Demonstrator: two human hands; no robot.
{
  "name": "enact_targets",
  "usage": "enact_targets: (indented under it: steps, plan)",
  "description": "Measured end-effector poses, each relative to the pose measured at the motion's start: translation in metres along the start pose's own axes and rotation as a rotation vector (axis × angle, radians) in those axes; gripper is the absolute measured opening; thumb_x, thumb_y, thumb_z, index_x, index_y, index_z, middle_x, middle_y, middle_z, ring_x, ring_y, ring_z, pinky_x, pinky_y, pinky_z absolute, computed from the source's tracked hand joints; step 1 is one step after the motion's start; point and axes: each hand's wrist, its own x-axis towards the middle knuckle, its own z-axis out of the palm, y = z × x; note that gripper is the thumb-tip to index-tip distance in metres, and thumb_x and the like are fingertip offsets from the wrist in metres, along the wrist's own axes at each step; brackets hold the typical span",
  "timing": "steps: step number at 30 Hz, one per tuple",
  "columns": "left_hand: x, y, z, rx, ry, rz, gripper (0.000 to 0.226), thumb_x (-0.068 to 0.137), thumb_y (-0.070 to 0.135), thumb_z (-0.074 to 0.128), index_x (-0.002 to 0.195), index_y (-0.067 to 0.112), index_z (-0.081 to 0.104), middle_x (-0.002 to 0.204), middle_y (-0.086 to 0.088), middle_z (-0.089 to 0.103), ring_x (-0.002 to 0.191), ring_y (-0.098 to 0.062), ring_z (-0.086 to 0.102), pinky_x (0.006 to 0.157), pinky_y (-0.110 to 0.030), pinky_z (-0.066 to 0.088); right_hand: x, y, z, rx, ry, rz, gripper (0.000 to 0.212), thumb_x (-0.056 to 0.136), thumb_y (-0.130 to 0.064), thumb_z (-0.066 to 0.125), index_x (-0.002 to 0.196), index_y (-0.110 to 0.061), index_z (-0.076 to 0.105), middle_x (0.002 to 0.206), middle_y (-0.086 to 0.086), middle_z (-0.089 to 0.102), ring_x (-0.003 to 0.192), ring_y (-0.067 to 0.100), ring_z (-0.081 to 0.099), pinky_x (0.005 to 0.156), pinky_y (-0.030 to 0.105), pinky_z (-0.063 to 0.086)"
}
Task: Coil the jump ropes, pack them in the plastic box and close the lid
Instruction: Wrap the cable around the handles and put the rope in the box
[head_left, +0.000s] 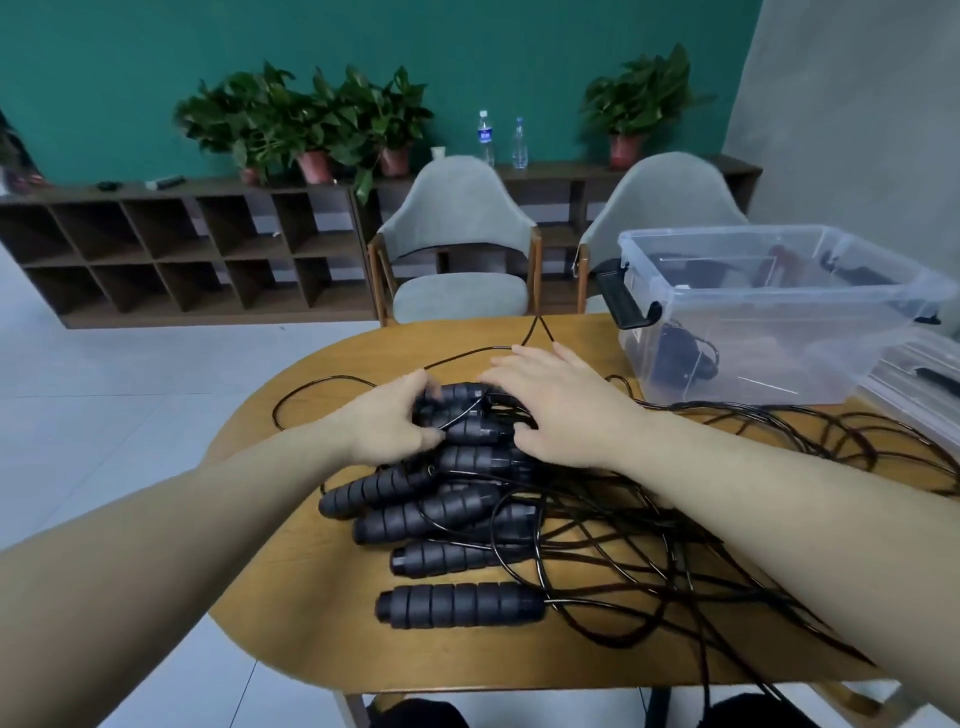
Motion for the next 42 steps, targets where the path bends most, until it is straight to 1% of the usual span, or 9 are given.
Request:
enact_targets:
  steps: [2,4,9,14,20,30,34,39,42]
  plan:
    - [0.01,-0.007,0.001,0.104,-0.075,0.09,0.05,0.091,0.034,0.072,0.133,0.024,0.047,0.121,0.0,0.056,0.097,-0.013,0.055,0.083,-0.024,0.045,0.01,0.003,0.005,-0.084,-0.093,-0.01,0.065,0.092,-0.028,0.055,0.152,-0.034,0.029,0.156,-0.009,0.037,0.151,0.018,0.017,0.121,0.06,-0.003]
    - [0.017,-0.013,0.004,0.192,-0.121,0.167,0.057,0.089,0.04,0.074,0.137,0.025,0.048,0.129,0.002,0.049,0.115,-0.016,0.05,0.101,-0.029,0.04,0.013,0.005,0.008,-0.094,-0.104,-0.013,0.05,0.095,-0.032,0.054,0.143,-0.034,0.043,0.134,-0.011,0.055,0.138,0.016,0.038,0.12,0.062,-0.003]
    - [0.018,-0.025,0.009,0.224,-0.047,0.275,0.061,0.09,0.068,0.053,0.139,0.033,0.049,0.138,0.01,0.042,0.125,-0.014,0.041,0.109,-0.04,0.037,0.005,0.018,0.014,0.045,-0.035,-0.19,0.013,0.097,-0.036,0.056,0.104,-0.033,0.066,0.096,-0.015,0.062,0.091,0.006,0.051,0.099,0.037,0.043]
    - [-0.007,-0.044,0.01,0.179,0.277,0.467,0.042,0.087,0.068,0.051,0.108,0.032,0.049,0.116,0.011,0.046,0.103,-0.011,0.042,0.092,-0.035,0.041,-0.012,0.019,0.02,0.175,-0.054,-0.133,0.013,0.097,-0.039,0.056,0.106,-0.036,0.066,0.098,-0.019,0.063,0.094,0.001,0.054,0.087,0.031,0.05]
    - [-0.039,-0.07,0.024,0.204,0.035,0.299,0.038,0.091,0.05,0.065,0.122,0.034,0.05,0.11,0.02,0.047,0.085,0.004,0.051,0.071,-0.013,0.04,-0.016,0.011,0.015,0.327,-0.009,-0.043,0.008,0.098,-0.041,0.056,0.103,-0.037,0.06,0.093,-0.014,0.069,0.076,-0.004,0.056,0.072,0.028,0.05]
    - [-0.067,-0.066,0.019,0.223,0.346,0.337,0.047,0.093,0.052,0.049,0.125,0.018,0.05,0.099,0.01,0.052,0.092,-0.014,0.046,0.085,-0.035,0.039,-0.015,0.005,0.005,0.227,0.136,0.097,0.012,0.1,-0.044,0.051,0.102,-0.034,0.058,0.071,-0.014,0.062,0.063,0.0,0.055,0.058,0.027,0.046]
    - [-0.071,-0.059,0.002,0.075,0.322,0.377,0.037,0.089,0.039,0.065,0.117,0.03,0.042,0.097,0.008,0.065,0.084,-0.011,0.059,0.074,-0.028,0.047,-0.007,0.004,-0.001,0.292,0.222,0.18,0.014,0.1,-0.042,0.052,0.107,-0.033,0.06,0.075,-0.009,0.067,0.063,0.005,0.059,0.064,0.035,0.054]
    - [-0.072,-0.04,0.0,0.056,0.309,0.496,0.036,0.084,0.035,0.069,0.117,0.029,0.055,0.103,0.019,0.057,0.095,0.002,0.053,0.081,-0.015,0.042,0.001,0.009,-0.005,0.291,0.16,0.205,0.01,0.099,-0.038,0.053,0.103,-0.031,0.06,0.086,-0.011,0.066,0.07,0.008,0.059,0.064,0.033,0.051]
    - [-0.073,-0.04,0.014,0.172,0.252,0.643,0.039,0.087,0.044,0.064,0.122,0.03,0.058,0.11,0.012,0.056,0.098,-0.003,0.056,0.079,-0.024,0.051,0.002,0.008,-0.01,0.354,0.218,0.186,0.009,0.101,-0.035,0.051,0.105,-0.03,0.057,0.091,-0.013,0.065,0.066,0.001,0.055,0.058,0.027,0.044]
